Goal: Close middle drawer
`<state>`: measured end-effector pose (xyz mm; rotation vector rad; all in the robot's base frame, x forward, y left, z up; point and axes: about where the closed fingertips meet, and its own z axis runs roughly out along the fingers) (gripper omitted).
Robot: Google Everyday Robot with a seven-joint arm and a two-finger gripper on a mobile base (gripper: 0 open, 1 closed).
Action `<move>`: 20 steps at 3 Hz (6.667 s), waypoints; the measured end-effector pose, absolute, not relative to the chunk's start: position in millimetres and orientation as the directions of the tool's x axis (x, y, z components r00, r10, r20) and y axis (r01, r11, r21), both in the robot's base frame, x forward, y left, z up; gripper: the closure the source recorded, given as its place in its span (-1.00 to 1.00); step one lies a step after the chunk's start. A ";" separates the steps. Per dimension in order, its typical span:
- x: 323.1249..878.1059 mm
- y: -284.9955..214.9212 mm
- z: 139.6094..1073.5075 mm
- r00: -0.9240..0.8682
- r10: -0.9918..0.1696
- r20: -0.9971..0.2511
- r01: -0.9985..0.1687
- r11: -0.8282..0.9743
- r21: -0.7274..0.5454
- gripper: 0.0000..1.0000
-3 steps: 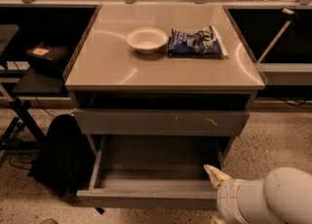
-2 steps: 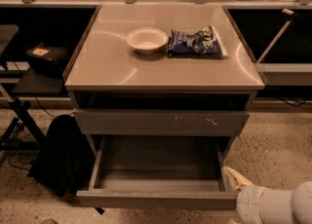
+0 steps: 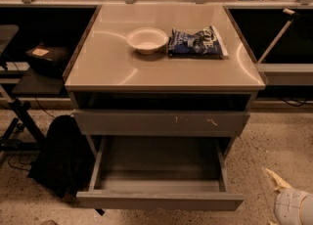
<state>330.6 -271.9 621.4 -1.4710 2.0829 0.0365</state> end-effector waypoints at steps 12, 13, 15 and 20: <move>344.9 -161.8 360.5 -0.124 -0.875 -0.469 -0.977 0.191 -0.097 -1.00; 381.4 -154.6 351.9 -0.122 -0.875 -0.468 -0.979 0.182 -0.086 -1.00; 415.3 -138.8 346.3 -0.107 -0.883 -0.457 -0.984 0.161 -0.080 -1.00; 506.7 -53.0 343.8 0.002 -0.917 -0.398 -0.994 0.042 -0.101 -1.00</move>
Offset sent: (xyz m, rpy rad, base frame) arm -0.0316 0.0503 -0.1274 0.0667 0.1448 0.0700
